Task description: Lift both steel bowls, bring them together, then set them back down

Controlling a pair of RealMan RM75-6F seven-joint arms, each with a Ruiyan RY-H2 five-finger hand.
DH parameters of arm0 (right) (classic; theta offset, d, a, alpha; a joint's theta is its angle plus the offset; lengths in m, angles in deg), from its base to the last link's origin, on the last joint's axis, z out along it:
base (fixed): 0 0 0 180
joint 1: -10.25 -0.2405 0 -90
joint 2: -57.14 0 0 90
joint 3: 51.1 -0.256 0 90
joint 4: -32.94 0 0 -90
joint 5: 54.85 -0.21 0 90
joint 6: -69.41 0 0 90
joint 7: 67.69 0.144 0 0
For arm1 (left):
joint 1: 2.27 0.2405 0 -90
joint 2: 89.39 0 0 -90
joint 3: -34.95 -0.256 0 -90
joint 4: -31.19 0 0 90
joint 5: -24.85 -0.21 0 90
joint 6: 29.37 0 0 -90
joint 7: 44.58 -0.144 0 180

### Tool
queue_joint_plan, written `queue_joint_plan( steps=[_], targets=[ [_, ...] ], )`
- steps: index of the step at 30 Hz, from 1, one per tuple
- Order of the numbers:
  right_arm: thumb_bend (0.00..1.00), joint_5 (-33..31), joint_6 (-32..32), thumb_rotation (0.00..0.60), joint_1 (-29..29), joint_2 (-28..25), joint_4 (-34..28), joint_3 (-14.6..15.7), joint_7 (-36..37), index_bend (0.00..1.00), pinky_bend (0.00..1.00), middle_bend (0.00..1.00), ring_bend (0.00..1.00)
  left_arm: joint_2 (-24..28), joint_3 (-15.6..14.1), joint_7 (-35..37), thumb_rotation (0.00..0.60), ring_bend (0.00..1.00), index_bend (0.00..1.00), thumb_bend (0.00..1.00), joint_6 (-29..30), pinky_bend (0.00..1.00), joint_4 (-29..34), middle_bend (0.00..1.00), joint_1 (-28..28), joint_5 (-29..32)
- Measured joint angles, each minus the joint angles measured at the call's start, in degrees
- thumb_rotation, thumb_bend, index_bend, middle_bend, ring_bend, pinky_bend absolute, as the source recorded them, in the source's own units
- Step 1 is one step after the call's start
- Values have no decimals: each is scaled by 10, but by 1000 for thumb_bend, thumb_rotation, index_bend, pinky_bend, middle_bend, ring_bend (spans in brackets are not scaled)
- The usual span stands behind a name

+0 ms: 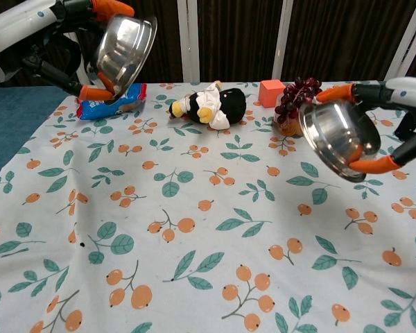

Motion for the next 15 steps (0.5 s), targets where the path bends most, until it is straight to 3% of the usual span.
queue_joint_plan(
  steps=[7,15],
  targets=[
    [333,0,-35,600,-5,-34,-2,-44,292,952,1000,833,888,-11,-1,24,600,511,560,421,18,713,8,618,-15,-22],
    [334,20,-122,600,-27,-88,7,-96,677,952,1000,833,888,-35,8,42,600,510,560,421,19,713,4,616,-33,-22]
  ],
)
